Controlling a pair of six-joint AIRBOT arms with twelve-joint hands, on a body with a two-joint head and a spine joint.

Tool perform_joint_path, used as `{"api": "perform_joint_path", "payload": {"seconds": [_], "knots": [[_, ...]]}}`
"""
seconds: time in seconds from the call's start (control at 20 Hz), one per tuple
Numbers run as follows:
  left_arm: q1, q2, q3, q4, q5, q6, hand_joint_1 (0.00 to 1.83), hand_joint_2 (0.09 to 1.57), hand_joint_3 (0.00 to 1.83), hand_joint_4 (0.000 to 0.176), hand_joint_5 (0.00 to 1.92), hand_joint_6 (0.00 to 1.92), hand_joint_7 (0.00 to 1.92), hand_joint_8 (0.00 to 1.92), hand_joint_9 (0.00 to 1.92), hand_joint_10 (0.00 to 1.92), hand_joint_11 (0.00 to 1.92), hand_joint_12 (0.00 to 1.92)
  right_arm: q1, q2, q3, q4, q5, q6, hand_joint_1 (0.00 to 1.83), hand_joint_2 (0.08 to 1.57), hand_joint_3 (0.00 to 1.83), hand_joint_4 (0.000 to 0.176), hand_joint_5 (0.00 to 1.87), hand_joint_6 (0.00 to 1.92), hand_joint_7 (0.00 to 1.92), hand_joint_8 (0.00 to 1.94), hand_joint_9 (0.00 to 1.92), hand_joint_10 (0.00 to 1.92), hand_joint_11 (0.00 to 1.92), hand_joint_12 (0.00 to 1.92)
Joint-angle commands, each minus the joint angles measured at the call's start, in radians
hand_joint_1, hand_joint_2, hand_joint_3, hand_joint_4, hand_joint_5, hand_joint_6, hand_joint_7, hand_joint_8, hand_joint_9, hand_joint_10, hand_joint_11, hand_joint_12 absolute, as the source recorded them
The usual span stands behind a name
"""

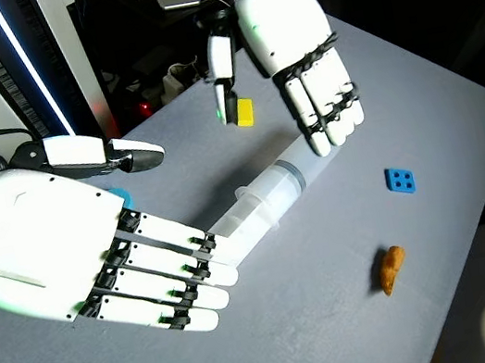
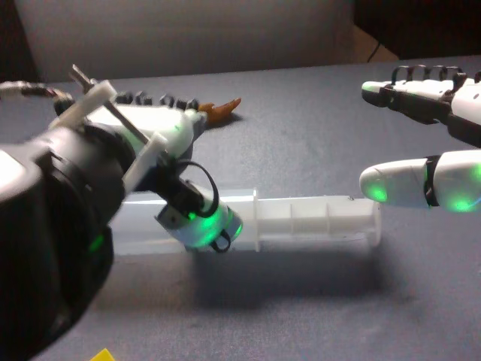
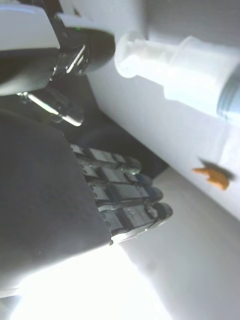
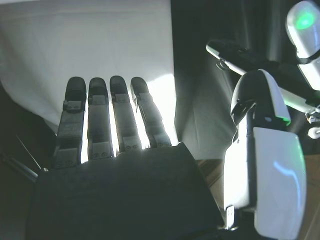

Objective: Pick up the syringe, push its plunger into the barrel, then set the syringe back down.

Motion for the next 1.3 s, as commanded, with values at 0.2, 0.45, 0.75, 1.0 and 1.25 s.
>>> {"api": "perform_joint_path", "payload": {"seconds": [0.2,0.45,0.75,1.0,1.25], "knots": [[0.044,-0.087,0.026,0.092,0.074,-0.078,0.58,1.08,0.0,0.0,0.0,0.0,0.0,0.0,0.0,0.0,0.0,0.0,-0.068,0.008,0.0,-0.248,0.225,0.299,0.2,1.02,0.0,0.0,0.08,0.01,0.07,0.01,0.05,0.01,0.0,0.2],[0.113,-0.145,0.056,0.148,0.066,-0.137,0.5,1.09,0.0,0.0,0.0,0.0,0.0,0.0,0.0,0.0,0.0,0.0,-0.096,0.004,-0.014,-0.225,0.225,0.395,0.18,1.02,0.0,0.0,0.07,0.0,0.05,0.0,0.03,0.0,0.0,0.16],[0.177,-0.179,0.129,0.186,0.027,-0.156,0.52,1.08,0.0,0.0,0.0,0.0,0.0,0.0,0.0,0.0,0.0,0.0,-0.053,0.026,-0.064,-0.223,0.21,0.431,0.2,1.01,0.0,0.0,0.07,0.0,0.06,0.0,0.04,0.0,0.0,0.15],[0.189,-0.199,0.165,0.234,0.015,-0.156,0.5,1.09,0.0,0.0,0.0,0.0,0.0,0.0,0.0,0.0,0.0,0.0,-0.05,0.037,-0.066,-0.293,0.234,0.449,0.19,1.01,0.0,0.0,0.06,0.0,0.05,0.0,0.02,0.0,0.0,0.13],[0.218,-0.2,0.168,0.299,0.015,-0.16,0.55,1.09,0.0,0.0,0.0,0.0,0.0,0.0,0.0,0.0,0.0,0.0,-0.089,0.069,-0.1,-0.286,0.369,0.413,0.21,0.99,0.0,0.0,0.08,0.0,0.07,0.0,0.04,0.0,0.0,0.16]]}}
